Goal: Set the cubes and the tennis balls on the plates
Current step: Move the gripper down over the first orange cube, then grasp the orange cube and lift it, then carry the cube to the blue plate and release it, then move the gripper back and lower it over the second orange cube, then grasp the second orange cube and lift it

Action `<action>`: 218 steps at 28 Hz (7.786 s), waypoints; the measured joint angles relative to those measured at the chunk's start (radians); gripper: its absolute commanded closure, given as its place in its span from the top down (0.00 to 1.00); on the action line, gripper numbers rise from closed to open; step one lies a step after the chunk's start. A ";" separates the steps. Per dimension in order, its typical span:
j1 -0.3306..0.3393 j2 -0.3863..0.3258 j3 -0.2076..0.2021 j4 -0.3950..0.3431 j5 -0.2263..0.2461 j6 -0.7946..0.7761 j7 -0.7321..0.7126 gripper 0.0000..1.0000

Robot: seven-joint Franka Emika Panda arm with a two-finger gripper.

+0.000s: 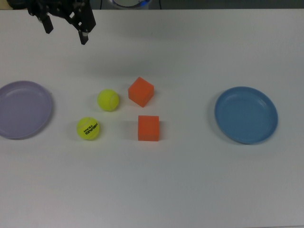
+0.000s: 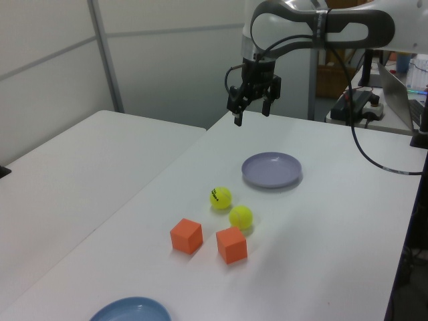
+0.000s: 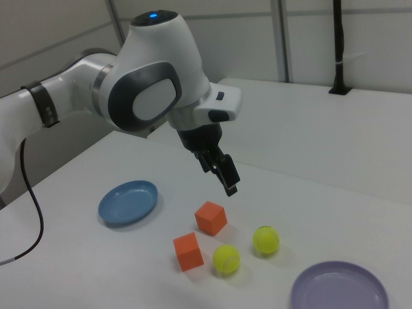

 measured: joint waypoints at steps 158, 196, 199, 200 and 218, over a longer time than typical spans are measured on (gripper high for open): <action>0.294 0.086 0.072 -0.276 0.001 0.296 -0.692 1.00; 0.299 0.189 -0.028 -0.416 0.001 0.458 -0.857 0.57; 0.299 0.193 -0.019 -0.416 0.001 0.458 -0.857 0.14; 0.299 0.194 -0.016 -0.416 0.001 0.458 -0.856 0.00; 0.304 0.187 0.053 -0.275 0.054 0.461 -0.612 0.00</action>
